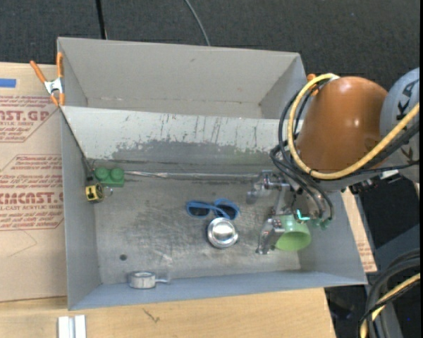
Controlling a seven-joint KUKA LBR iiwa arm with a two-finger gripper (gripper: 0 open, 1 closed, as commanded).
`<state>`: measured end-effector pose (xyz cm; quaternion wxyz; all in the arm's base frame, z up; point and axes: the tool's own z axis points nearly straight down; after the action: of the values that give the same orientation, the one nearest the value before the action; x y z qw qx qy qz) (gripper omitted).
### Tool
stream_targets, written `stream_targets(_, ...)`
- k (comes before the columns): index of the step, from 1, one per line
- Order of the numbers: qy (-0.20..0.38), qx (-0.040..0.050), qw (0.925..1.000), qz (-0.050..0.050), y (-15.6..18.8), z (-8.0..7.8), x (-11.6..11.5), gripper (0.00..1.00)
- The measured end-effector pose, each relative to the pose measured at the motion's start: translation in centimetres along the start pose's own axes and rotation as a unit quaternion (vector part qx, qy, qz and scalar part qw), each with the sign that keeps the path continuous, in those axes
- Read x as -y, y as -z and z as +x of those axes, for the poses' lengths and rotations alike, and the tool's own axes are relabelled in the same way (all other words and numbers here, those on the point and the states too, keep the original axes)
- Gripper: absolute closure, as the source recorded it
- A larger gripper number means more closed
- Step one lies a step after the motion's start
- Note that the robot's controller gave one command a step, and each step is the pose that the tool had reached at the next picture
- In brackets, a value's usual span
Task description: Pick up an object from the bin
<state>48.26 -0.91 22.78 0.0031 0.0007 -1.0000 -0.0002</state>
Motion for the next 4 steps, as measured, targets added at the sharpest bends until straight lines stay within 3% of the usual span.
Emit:
stream_targets(1, -0.001, 0.0069, 1.0000, -0.001, -15.6, -5.6, -2.5, 0.00)
stream_targets(2, 0.000, 0.0038, 1.0000, 0.000, -15.1, -5.5, -2.5, 1.00)
stream_targets(3, -0.110, 0.0058, 0.9939, 0.000, -5.9, -2.1, 0.9, 1.00)
stream_targets(4, -0.109, 0.0035, 0.9940, 0.000, -6.2, -2.0, 0.8, 0.00)
